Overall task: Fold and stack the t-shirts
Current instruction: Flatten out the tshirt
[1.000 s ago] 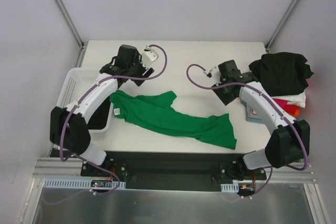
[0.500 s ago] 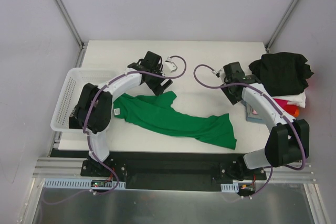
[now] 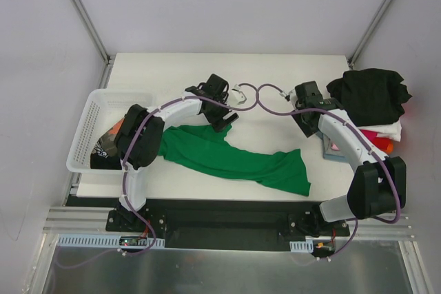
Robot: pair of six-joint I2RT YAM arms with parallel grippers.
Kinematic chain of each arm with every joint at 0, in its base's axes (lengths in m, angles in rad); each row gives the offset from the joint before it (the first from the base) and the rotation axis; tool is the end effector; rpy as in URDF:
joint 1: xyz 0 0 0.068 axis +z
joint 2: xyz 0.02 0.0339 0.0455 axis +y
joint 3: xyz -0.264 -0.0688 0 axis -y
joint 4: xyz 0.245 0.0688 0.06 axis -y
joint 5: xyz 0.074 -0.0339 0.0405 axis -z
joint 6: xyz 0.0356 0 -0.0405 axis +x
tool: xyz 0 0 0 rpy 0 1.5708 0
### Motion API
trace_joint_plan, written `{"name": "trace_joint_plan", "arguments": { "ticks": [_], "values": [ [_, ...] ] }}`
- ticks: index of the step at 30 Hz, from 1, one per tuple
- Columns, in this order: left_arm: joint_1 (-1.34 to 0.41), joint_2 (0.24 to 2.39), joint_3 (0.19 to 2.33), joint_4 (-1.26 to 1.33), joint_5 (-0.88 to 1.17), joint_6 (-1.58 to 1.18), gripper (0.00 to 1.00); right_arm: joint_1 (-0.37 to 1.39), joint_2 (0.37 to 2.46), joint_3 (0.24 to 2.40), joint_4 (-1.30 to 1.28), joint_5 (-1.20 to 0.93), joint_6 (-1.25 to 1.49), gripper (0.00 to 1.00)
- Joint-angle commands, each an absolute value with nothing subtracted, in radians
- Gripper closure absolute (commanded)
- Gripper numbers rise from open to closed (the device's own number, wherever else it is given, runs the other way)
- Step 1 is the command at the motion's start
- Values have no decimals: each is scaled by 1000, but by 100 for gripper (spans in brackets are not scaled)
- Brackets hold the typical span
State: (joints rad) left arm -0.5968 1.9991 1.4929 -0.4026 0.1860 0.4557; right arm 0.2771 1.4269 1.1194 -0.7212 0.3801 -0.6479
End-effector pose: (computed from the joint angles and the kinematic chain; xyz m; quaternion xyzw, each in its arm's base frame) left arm 0.3602 -0.2527 0.2014 0.4991 0.7991 -0.1104 0.3166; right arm 0.2816 0.0664 0.2661 -0.3769 0.8693 -0.2274 0.2249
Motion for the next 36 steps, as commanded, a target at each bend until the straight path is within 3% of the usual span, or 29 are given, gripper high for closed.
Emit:
{"name": "trace_joint_plan", "arguments": {
  "ticks": [1, 4, 9, 16, 17, 21, 36],
  "values": [
    [-607, 2032, 1554, -414, 218, 440, 20, 275, 1399, 1114, -722, 371, -647, 57],
    [-611, 2052, 1571, -416, 225, 440, 21, 276, 1397, 1109, -727, 370, -647, 57],
    [-614, 2102, 1603, -420, 230, 434, 34, 275, 1381, 1100, -736, 350, -638, 59],
    [-615, 2121, 1605, -429, 247, 431, 63, 275, 1364, 1094, -746, 344, -634, 60],
    [-614, 2121, 1603, -430, 250, 431, 73, 275, 1364, 1092, -746, 344, -632, 60],
    [-614, 2105, 1588, -430, 224, 434, 97, 275, 1368, 1088, -746, 338, -630, 60],
    [-604, 1953, 1850, -430, -204, 537, 100, 290, 1402, 1060, -729, 307, -604, 64]
  ]
}}
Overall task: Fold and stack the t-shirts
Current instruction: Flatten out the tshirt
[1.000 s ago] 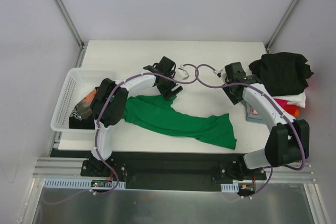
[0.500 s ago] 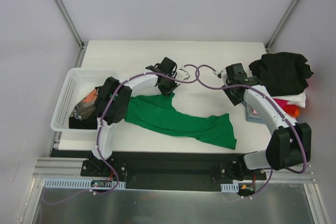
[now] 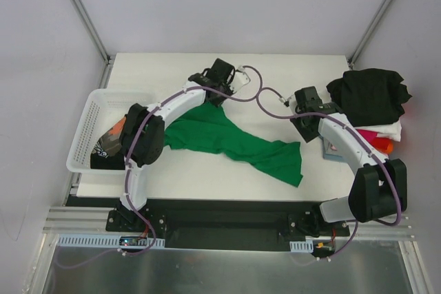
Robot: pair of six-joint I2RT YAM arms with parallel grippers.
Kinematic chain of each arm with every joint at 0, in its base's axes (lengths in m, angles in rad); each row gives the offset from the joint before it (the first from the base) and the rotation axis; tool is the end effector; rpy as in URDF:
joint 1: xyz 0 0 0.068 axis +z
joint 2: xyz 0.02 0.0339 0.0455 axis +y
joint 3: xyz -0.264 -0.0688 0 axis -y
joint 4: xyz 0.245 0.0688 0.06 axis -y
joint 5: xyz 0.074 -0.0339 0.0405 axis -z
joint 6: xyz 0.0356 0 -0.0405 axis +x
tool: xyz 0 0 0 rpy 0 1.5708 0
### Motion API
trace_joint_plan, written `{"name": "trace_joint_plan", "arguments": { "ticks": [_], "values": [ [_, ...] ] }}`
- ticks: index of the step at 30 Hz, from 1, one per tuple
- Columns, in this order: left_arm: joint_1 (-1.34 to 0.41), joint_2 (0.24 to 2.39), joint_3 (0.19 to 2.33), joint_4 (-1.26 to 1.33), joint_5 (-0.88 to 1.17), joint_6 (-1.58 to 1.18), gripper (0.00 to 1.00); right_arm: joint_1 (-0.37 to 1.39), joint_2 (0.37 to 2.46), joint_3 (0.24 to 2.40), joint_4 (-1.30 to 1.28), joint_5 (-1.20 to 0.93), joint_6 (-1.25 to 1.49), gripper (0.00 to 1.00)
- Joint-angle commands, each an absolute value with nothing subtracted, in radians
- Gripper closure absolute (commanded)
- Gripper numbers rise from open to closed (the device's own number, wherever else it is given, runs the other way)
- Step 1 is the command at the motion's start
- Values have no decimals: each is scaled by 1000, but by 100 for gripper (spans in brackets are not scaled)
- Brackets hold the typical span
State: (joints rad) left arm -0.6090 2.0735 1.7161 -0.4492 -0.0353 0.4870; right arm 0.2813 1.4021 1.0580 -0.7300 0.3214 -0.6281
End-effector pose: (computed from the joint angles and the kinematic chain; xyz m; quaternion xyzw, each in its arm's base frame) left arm 0.3891 -0.2698 0.2362 0.4777 0.7953 -0.0064 0.3731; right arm 0.2701 0.0663 0.2528 -0.3849 0.8769 -0.1946 0.2122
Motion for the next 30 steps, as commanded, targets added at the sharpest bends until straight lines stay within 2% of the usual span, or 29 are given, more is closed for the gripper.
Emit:
{"name": "trace_joint_plan", "arguments": {
  "ticks": [1, 5, 15, 16, 21, 22, 26, 30],
  "values": [
    [-601, 1950, 1873, -430, -240, 537, 100, 293, 1404, 1060, -727, 308, -604, 64],
    [-586, 1918, 1959, -430, -299, 552, 100, 293, 1413, 1051, -718, 305, -601, 64],
    [-584, 1838, 1997, -414, -362, 557, 100, 295, 1422, 1045, -710, 310, -597, 65],
    [-584, 1836, 2011, -411, -364, 563, 98, 296, 1424, 1045, -710, 310, -595, 65],
    [-584, 1913, 2224, -411, -451, 633, 97, 296, 1428, 1049, -710, 314, -591, 66],
    [-580, 1942, 2259, -410, -456, 637, 100, 296, 1427, 1048, -710, 319, -591, 66],
    [-583, 1980, 2432, -400, -439, 618, 100, 296, 1408, 1045, -698, 327, -586, 66],
    [-592, 1951, 2433, -396, -416, 609, 100, 296, 1388, 1051, -683, 321, -591, 67]
  ]
}}
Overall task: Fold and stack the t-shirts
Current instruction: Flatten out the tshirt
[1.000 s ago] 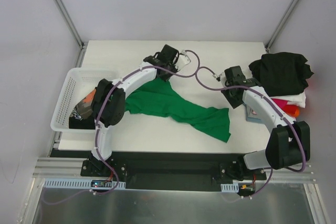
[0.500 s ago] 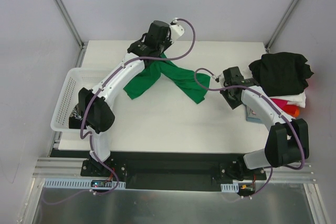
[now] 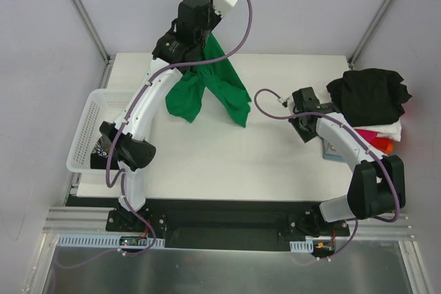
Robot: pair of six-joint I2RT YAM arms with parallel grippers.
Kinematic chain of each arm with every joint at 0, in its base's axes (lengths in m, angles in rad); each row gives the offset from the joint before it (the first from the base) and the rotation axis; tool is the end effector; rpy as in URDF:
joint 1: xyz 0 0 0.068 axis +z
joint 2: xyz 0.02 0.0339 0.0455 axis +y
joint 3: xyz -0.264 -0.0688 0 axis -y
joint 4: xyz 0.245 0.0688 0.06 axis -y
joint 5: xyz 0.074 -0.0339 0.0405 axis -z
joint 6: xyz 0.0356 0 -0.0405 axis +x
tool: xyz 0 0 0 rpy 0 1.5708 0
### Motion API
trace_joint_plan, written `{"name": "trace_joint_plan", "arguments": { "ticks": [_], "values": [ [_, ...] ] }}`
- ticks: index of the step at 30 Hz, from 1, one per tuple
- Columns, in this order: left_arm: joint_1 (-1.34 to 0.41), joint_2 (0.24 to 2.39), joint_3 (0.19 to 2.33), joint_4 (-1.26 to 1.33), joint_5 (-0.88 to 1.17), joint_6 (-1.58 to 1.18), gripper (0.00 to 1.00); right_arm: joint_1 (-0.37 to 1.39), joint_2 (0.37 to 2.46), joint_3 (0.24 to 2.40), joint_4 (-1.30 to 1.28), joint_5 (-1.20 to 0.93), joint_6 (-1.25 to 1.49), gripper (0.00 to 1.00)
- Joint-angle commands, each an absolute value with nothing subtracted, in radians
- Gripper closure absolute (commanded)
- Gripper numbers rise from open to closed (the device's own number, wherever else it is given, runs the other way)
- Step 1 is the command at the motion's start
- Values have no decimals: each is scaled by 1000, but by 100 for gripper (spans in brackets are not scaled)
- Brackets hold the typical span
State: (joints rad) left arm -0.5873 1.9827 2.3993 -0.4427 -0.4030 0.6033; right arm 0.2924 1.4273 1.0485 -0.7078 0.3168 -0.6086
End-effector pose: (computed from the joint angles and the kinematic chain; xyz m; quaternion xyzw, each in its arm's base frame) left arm 0.3675 -0.2279 0.5066 0.2779 0.6594 0.1488 0.6825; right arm 0.2735 0.0707 0.2445 -0.3834 0.8795 -0.1885 0.2097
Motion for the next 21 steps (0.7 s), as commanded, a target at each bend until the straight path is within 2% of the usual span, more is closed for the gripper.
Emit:
{"name": "trace_joint_plan", "arguments": {
  "ticks": [1, 9, 15, 21],
  "values": [
    [-595, 1918, 2389, -396, -411, 604, 100, 298, 1385, 1054, -680, 311, -592, 67],
    [-652, 1718, 2099, -396, -348, 595, 100, 296, 1410, 1153, -699, 273, -600, 68],
    [-678, 1623, 1987, -396, -336, 574, 100, 298, 1436, 1204, -677, 212, -578, 69],
    [-699, 1595, 1908, -394, -385, 592, 100, 296, 1593, 1383, -692, 87, -543, 62]
  ]
}}
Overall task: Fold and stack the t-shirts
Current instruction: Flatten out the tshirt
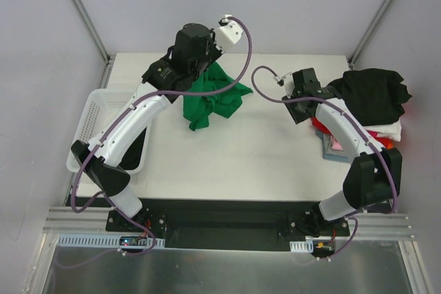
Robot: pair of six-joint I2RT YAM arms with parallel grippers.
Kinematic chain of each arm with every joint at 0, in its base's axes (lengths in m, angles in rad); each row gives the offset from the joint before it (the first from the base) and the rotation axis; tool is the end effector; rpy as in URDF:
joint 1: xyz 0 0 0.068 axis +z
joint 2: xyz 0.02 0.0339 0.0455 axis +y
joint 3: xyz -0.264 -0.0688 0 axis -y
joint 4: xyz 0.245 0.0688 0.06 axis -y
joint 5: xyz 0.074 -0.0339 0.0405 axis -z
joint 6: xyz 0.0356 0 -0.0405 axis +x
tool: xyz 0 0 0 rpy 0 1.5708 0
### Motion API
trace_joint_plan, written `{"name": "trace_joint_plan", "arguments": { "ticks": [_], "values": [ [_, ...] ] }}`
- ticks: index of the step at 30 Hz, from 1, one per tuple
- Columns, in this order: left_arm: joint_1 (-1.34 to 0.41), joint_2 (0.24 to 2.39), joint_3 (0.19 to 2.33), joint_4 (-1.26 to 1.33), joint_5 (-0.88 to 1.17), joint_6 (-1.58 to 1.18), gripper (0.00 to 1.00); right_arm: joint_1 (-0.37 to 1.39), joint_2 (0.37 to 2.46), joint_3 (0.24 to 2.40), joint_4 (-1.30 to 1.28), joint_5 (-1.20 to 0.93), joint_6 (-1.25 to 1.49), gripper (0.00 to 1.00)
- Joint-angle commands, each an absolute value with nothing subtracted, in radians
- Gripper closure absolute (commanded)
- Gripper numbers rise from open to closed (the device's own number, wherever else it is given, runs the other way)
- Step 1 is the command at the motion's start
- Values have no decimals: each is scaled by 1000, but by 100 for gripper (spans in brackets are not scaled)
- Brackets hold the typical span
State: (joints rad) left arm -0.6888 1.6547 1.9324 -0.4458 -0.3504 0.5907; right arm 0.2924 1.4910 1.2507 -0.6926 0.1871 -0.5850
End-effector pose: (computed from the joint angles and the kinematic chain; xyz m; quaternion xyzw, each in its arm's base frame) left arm 0.2913 -0.2240 0.4835 0.3589 0.6707 0.1019 0.6411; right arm 0.3046 0.0848 0.2891 -0.3751 0.8683 -0.1333 0.2959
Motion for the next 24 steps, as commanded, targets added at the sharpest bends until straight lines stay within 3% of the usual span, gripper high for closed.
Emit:
{"name": "trace_joint_plan", "arguments": {
  "ticks": [1, 13, 24],
  "values": [
    [-698, 1592, 1895, -394, -396, 594, 100, 296, 1626, 1414, -696, 86, -535, 61],
    [-700, 1537, 1682, -391, -390, 575, 100, 301, 2060, 1860, -738, -24, -465, 43],
    [-699, 1628, 1552, -347, -358, 532, 100, 314, 2249, 2109, -733, -92, -532, 26]
  ]
}}
